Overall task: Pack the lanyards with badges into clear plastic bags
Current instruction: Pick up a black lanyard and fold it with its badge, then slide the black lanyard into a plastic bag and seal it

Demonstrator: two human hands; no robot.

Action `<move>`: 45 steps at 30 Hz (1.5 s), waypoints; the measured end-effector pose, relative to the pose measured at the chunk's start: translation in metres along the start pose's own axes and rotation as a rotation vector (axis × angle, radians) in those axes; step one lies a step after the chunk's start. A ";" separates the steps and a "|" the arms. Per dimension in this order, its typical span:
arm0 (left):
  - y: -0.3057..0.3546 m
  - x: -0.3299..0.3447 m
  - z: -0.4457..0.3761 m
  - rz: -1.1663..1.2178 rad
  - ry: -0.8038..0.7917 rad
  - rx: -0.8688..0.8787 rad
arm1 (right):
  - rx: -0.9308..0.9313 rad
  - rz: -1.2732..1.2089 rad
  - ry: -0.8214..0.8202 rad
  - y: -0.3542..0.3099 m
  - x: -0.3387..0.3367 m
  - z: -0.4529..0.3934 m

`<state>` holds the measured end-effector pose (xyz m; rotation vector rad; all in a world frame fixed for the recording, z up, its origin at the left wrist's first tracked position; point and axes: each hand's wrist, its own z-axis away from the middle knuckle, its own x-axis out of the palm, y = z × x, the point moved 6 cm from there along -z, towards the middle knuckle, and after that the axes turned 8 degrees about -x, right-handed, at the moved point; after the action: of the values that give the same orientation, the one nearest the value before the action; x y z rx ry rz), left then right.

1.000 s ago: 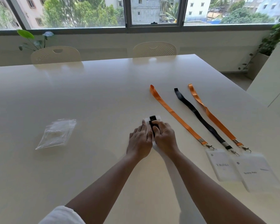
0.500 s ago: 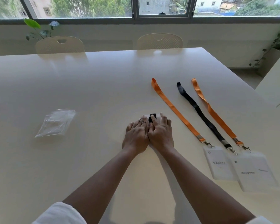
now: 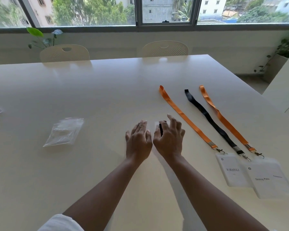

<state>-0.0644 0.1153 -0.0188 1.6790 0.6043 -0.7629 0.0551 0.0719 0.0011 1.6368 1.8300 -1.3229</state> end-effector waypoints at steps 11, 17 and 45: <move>-0.085 -0.103 -0.013 0.095 0.312 -0.097 | -0.217 -0.255 -0.166 -0.113 0.047 -0.011; -0.158 -0.153 -0.007 0.028 0.506 -0.214 | -0.257 -0.357 -0.310 -0.183 0.093 -0.005; -0.280 -0.222 -0.034 0.015 0.427 -0.540 | -0.493 -0.104 -0.568 -0.271 0.172 0.011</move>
<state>-0.4094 0.2130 -0.0257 1.3347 0.9939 -0.1889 -0.2421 0.1917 -0.0275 0.8193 1.7076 -1.1028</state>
